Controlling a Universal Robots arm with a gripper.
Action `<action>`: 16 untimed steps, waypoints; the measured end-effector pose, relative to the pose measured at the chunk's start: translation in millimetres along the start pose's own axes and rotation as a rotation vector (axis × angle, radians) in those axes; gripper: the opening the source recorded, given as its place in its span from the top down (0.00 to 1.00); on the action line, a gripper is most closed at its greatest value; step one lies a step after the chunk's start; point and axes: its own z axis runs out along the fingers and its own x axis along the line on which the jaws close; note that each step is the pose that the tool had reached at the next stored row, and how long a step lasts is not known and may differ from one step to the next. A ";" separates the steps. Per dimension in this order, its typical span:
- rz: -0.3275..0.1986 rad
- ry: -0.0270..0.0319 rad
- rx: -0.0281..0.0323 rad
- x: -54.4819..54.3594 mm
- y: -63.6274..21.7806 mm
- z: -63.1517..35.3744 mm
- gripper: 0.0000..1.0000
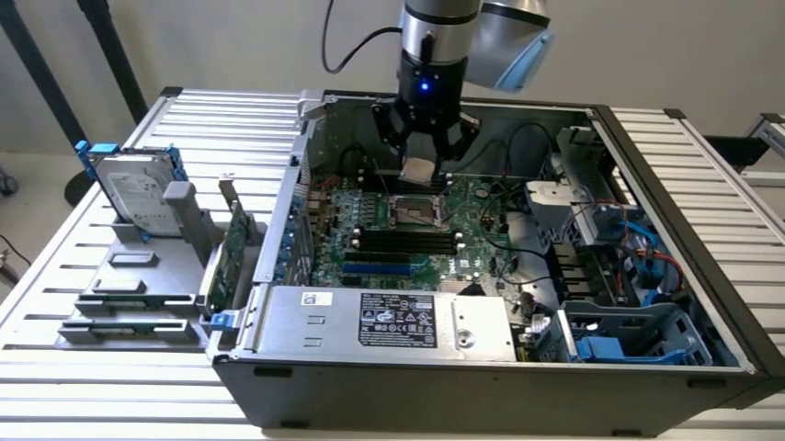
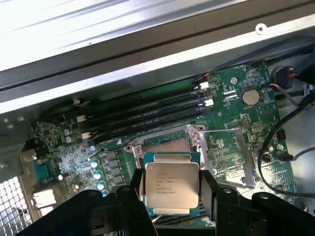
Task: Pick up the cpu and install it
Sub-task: 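Place the cpu into insertion slot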
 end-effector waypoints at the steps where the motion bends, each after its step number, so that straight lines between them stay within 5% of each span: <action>1: 0.019 -0.0007 -0.0002 0.0 0.0 0.7 0.45; 16: 0.291 -0.0110 -0.0029 -0.1 -0.4 11.2 0.45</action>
